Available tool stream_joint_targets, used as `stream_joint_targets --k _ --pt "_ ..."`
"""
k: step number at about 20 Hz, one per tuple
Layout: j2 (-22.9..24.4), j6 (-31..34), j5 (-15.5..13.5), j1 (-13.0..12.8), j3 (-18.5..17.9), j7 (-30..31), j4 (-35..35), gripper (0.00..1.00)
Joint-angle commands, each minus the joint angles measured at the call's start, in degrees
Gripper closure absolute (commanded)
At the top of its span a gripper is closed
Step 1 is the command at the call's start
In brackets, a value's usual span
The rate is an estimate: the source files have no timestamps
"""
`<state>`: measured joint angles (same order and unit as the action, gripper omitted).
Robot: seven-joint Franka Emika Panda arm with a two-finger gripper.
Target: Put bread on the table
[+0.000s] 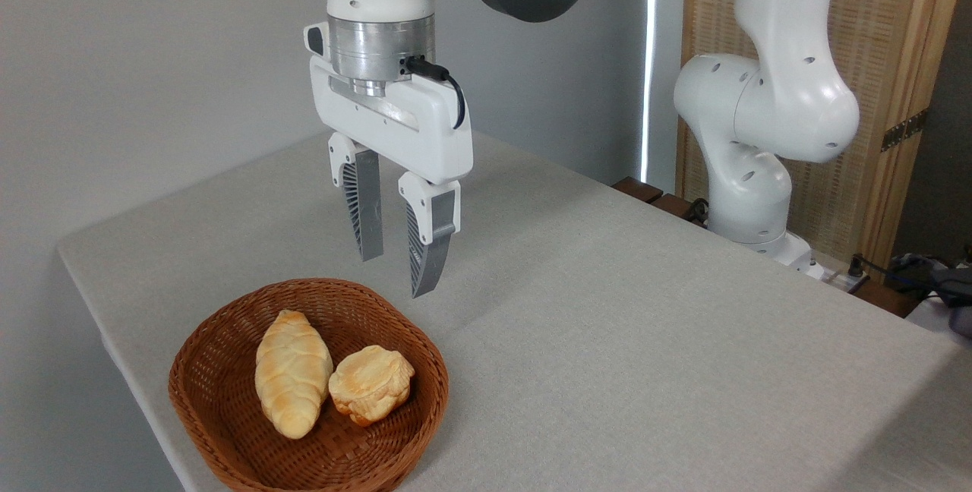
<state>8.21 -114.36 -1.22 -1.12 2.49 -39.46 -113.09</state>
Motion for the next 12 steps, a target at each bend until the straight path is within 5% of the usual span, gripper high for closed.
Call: stream_joint_targets --k 1,9,12 --pt "-1.2 0.5 -0.4 -0.5 0.1 0.1 0.9 0.00" --pt "-5.4 -5.4 6.6 -0.5 1.4 -0.4 0.9 0.00" --pt "-8.1 -6.1 6.8 -0.5 1.3 -0.4 0.9 0.00"
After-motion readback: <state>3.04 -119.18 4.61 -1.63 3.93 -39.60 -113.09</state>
